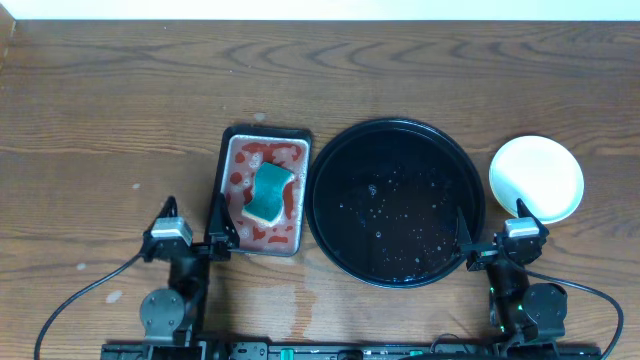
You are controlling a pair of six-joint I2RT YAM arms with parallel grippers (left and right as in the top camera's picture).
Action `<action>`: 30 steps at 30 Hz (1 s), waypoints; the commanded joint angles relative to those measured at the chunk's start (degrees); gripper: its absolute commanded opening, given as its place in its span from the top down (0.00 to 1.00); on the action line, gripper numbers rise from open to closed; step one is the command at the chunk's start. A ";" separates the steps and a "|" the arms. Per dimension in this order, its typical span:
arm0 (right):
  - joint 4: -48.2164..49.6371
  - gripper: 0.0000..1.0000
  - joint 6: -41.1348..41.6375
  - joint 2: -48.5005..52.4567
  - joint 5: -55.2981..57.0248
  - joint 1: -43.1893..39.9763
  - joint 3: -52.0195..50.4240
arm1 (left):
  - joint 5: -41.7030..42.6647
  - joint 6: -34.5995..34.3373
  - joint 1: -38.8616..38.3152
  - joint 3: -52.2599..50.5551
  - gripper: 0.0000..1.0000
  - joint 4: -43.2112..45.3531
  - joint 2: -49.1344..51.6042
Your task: Clean dirty plates on tray and stack at the side
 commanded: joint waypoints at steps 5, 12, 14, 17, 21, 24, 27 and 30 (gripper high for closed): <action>-0.26 0.01 -0.87 -0.31 -0.20 -0.42 -0.04 | 5.75 12.72 0.28 -2.64 0.15 -4.15 -0.48; -0.26 0.01 -0.87 -0.31 -0.20 -0.39 -0.07 | 5.86 14.60 0.28 -2.64 0.15 -9.62 -0.48; -0.26 0.01 -0.87 -0.31 -0.20 -0.42 -0.07 | 5.90 14.14 0.28 -2.64 0.15 -9.55 -0.48; -0.26 0.01 -0.87 -0.31 -0.20 -0.42 -0.07 | 5.86 14.16 0.28 -2.64 0.15 -9.46 -0.48; -0.26 0.01 -0.87 -0.31 -0.20 -0.42 -0.04 | 5.88 14.16 0.28 -2.64 0.15 -9.44 -0.48; -0.26 0.01 -0.87 -0.31 -0.22 -0.42 -0.04 | 5.88 14.16 0.28 -2.64 0.15 -9.44 -0.48; -0.26 0.01 -0.87 -0.31 -0.22 -0.42 -0.07 | 5.88 14.16 0.28 -2.64 0.15 -9.44 -0.48; -0.26 0.01 -0.87 -0.31 -0.22 -0.42 -0.04 | 5.86 14.16 0.28 -2.62 0.15 -9.44 -0.44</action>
